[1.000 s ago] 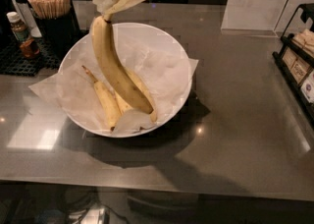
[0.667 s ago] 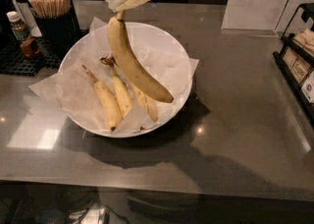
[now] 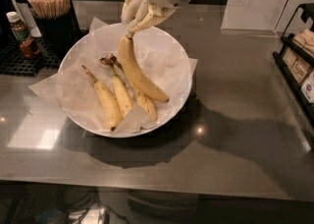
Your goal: Pick banana from white bowl
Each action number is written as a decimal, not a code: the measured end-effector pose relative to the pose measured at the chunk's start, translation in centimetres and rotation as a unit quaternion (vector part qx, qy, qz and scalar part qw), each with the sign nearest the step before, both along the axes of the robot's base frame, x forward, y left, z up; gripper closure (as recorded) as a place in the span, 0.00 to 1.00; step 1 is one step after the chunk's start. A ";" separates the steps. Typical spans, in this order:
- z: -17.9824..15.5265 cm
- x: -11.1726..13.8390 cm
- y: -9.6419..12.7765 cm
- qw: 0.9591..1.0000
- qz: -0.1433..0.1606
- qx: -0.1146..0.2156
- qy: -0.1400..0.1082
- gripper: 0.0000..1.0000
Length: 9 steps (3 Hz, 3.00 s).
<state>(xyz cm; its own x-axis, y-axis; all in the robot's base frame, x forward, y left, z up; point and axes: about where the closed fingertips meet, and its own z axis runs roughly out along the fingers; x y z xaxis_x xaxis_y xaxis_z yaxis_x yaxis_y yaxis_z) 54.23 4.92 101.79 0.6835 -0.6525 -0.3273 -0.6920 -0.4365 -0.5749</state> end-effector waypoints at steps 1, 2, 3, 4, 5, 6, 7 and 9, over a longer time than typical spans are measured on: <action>-2.5 -0.2 0.3 0.999 -0.009 -0.001 0.030 1.00; -4.2 -1.2 0.9 0.999 -0.008 -0.009 0.049 1.00; -5.1 -1.8 1.3 0.998 0.001 -0.017 0.059 1.00; -5.0 -2.2 1.6 0.998 0.011 -0.026 0.061 0.81; -5.0 -2.2 1.6 0.998 0.011 -0.026 0.061 0.58; -5.0 -2.2 1.6 0.998 0.011 -0.026 0.061 0.35; -5.0 -2.2 1.6 0.998 0.011 -0.026 0.061 0.12; -5.0 -2.2 1.6 0.998 0.011 -0.026 0.061 0.00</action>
Offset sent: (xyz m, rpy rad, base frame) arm -0.0233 0.0110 -0.0628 -0.0386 0.1429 -0.0202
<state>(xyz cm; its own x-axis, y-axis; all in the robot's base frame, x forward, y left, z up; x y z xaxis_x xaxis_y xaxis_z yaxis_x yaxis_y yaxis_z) 52.01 6.51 96.80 0.6554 -0.6553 -0.3755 -0.7450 -0.4795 -0.4637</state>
